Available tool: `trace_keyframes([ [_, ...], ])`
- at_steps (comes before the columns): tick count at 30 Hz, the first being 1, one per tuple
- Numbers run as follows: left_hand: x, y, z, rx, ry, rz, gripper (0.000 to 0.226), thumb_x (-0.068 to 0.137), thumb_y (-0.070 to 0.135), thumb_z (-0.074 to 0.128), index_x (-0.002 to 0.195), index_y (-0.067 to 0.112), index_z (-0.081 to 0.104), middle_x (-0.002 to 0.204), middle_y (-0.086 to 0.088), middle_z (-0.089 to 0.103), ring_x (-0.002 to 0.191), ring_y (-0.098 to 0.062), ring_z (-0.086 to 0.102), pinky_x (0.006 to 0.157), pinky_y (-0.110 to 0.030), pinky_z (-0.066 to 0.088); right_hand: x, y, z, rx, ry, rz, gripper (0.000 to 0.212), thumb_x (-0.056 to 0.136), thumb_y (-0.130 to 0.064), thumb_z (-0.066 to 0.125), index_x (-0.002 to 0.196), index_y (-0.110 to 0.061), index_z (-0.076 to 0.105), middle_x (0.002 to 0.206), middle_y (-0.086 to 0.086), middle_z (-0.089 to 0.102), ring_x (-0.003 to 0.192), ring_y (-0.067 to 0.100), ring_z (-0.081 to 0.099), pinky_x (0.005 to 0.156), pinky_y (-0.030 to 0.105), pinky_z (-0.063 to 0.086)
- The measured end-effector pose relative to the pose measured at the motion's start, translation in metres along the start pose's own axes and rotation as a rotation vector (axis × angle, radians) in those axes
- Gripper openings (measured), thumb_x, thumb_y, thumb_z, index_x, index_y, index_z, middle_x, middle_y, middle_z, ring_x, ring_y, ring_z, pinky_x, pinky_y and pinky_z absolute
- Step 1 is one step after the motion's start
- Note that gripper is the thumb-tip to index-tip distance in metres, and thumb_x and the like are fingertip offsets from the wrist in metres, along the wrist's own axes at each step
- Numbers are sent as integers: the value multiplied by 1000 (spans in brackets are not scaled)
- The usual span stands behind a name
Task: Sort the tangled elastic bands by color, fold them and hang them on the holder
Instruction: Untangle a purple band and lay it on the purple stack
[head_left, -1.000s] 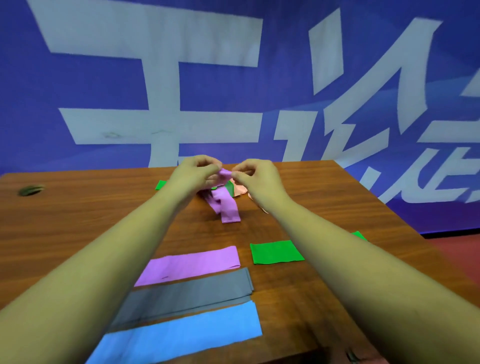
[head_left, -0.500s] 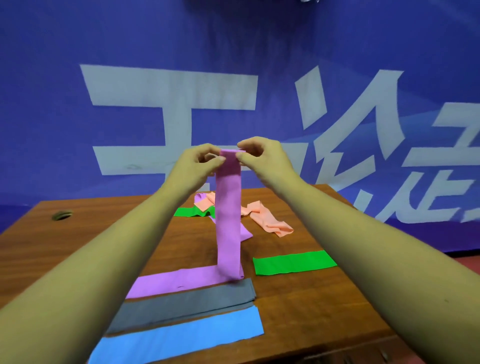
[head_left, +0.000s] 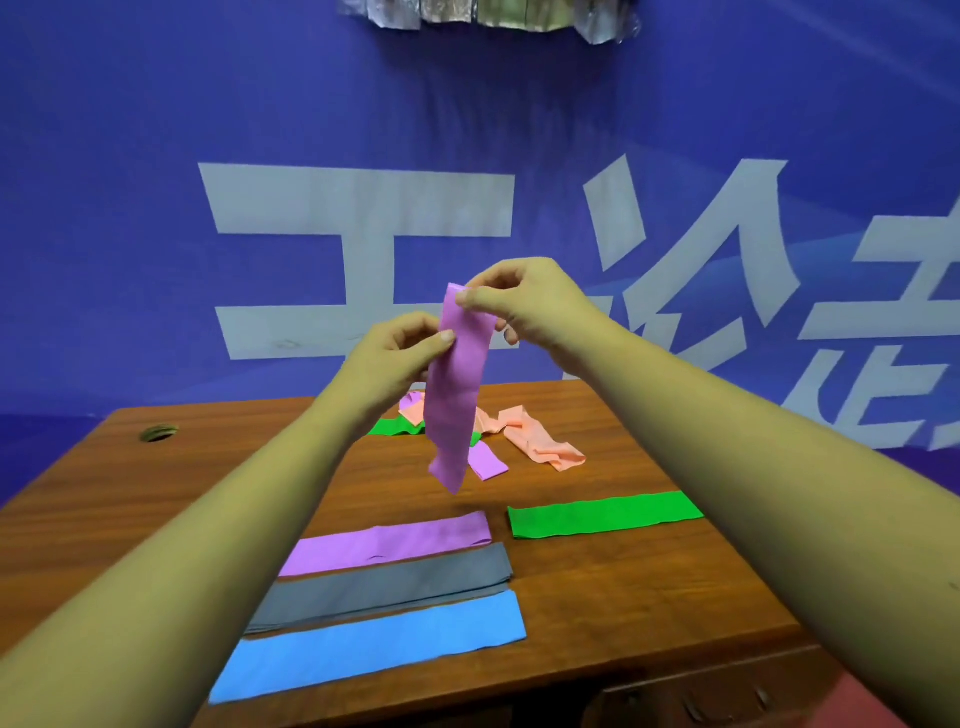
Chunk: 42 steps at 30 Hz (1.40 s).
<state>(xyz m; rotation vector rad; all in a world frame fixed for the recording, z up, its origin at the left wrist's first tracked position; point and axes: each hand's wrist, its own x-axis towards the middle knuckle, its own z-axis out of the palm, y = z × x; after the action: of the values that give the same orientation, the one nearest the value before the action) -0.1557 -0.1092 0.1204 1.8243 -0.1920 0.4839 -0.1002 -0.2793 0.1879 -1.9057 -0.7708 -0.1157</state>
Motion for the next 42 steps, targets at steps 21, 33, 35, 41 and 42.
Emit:
trace_keyframes([
  [21, -108, -64, -66, 32, -353, -494, 14, 91, 19, 65, 81, 15, 74, 74, 2, 64, 66, -10, 55, 64, -20, 45, -10, 47, 26, 311, 222, 337, 11, 89, -16, 68, 79, -12, 65, 85, 11, 64, 65, 19, 57, 49, 24, 48],
  [33, -144, -122, -126, -188, 125, -621, 30, 93, 8, 61, 68, 20, 71, 57, 2, 44, 51, -9, 40, 62, -27, 38, -44, 124, 72, 366, 165, 615, 16, 90, -7, 67, 75, -10, 60, 72, 11, 61, 51, 15, 57, 40, 20, 48],
  [35, -149, -133, -131, -129, 181, -645, 29, 93, 10, 62, 66, 19, 69, 61, -1, 49, 56, -12, 42, 57, -23, 39, -52, 137, 84, 327, 139, 655, 18, 87, -7, 70, 72, -11, 60, 69, 10, 61, 47, 14, 55, 39, 18, 49],
  [41, -156, -156, -132, 158, 288, -664, 16, 91, 18, 67, 80, 7, 62, 58, -7, 57, 47, -11, 49, 48, -20, 37, -72, 175, 114, 134, 108, 665, 22, 83, -12, 76, 67, -9, 61, 66, 8, 54, 45, 16, 47, 46, 26, 44],
  [42, -156, -161, -131, 203, 293, -668, 19, 91, 19, 67, 76, 9, 60, 58, -6, 56, 46, -10, 48, 48, -21, 35, -74, 181, 119, 79, 110, 652, 27, 82, -13, 77, 62, -10, 59, 62, 6, 51, 50, 18, 45, 52, 31, 43],
])
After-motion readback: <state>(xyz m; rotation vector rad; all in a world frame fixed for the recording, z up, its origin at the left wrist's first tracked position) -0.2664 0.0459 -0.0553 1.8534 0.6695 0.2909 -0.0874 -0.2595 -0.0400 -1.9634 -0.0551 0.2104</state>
